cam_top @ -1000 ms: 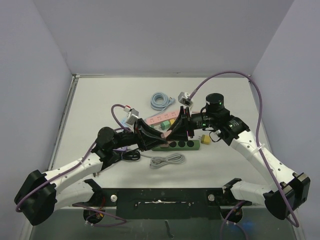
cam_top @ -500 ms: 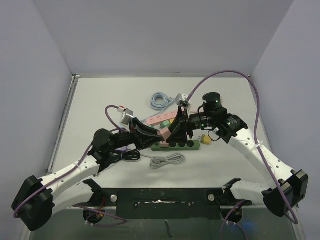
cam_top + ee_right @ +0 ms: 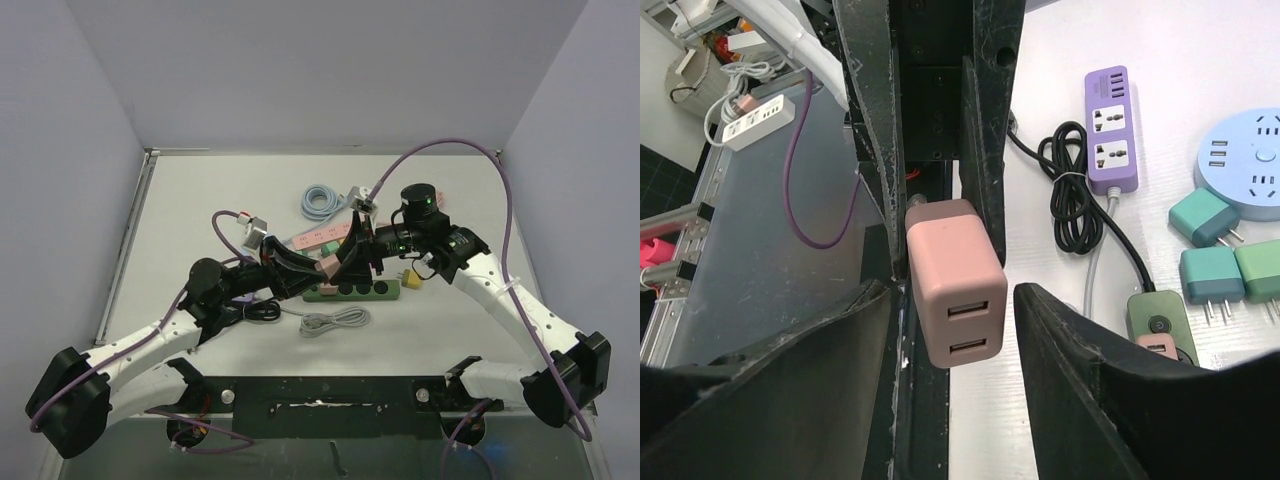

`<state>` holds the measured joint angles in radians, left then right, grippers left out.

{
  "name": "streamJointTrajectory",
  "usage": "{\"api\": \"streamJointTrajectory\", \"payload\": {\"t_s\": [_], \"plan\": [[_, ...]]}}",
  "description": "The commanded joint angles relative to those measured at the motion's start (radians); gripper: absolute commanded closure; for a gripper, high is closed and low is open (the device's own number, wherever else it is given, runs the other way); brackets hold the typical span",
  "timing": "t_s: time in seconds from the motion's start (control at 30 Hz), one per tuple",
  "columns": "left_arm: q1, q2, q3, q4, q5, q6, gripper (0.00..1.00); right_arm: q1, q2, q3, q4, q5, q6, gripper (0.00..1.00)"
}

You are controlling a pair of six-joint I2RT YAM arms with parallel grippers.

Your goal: Insert the plug

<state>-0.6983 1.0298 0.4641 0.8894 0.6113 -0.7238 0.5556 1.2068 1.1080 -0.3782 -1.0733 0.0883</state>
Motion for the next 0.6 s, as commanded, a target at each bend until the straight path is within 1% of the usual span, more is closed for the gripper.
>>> {"api": "streamJointTrajectory", "payload": {"t_s": [0.0, 0.1, 0.17, 0.2, 0.23, 0.27, 0.3, 0.33, 0.37, 0.4, 0.47, 0.57], "plan": [[0.005, 0.01, 0.008, 0.104, 0.04, -0.017, 1.0, 0.001, 0.003, 0.024, 0.085, -0.041, 0.028, 0.48], [0.006, 0.015, 0.008, 0.104, 0.052, -0.021, 1.0, 0.0, 0.0, 0.013, 0.103, -0.045, 0.033, 0.58], [0.006, 0.016, 0.007, 0.097, 0.052, -0.02, 1.0, 0.0, -0.002, 0.003, 0.112, -0.048, 0.036, 0.72], [0.006, 0.016, 0.007, 0.088, 0.048, -0.019, 1.0, 0.0, -0.002, -0.001, 0.109, -0.051, 0.029, 0.81], [0.007, 0.012, 0.008, 0.073, 0.035, -0.017, 0.92, -0.001, -0.001, -0.003, 0.101, -0.047, 0.015, 0.91], [0.008, 0.008, 0.008, 0.051, 0.02, -0.012, 0.81, -0.003, 0.0, -0.003, 0.081, -0.035, -0.009, 0.99], [0.007, -0.001, 0.007, 0.023, -0.006, -0.001, 0.69, -0.007, 0.003, 0.001, 0.045, -0.01, -0.045, 1.0], [0.009, -0.014, 0.006, -0.036, -0.044, 0.012, 0.59, -0.013, 0.009, 0.009, 0.0, 0.011, -0.098, 1.0], [0.008, -0.032, 0.004, -0.093, -0.092, 0.033, 0.52, -0.019, 0.016, 0.018, -0.077, 0.045, -0.158, 1.0], [0.012, -0.053, -0.001, -0.151, -0.152, 0.045, 0.48, -0.021, 0.024, 0.031, -0.114, 0.097, -0.223, 1.0], [0.024, -0.104, -0.005, -0.308, -0.305, 0.062, 0.43, -0.022, 0.042, 0.052, -0.247, 0.239, -0.324, 1.0], [0.041, -0.19, -0.007, -0.553, -0.545, 0.068, 0.41, -0.022, 0.082, 0.082, -0.368, 0.464, -0.414, 1.0]]}}
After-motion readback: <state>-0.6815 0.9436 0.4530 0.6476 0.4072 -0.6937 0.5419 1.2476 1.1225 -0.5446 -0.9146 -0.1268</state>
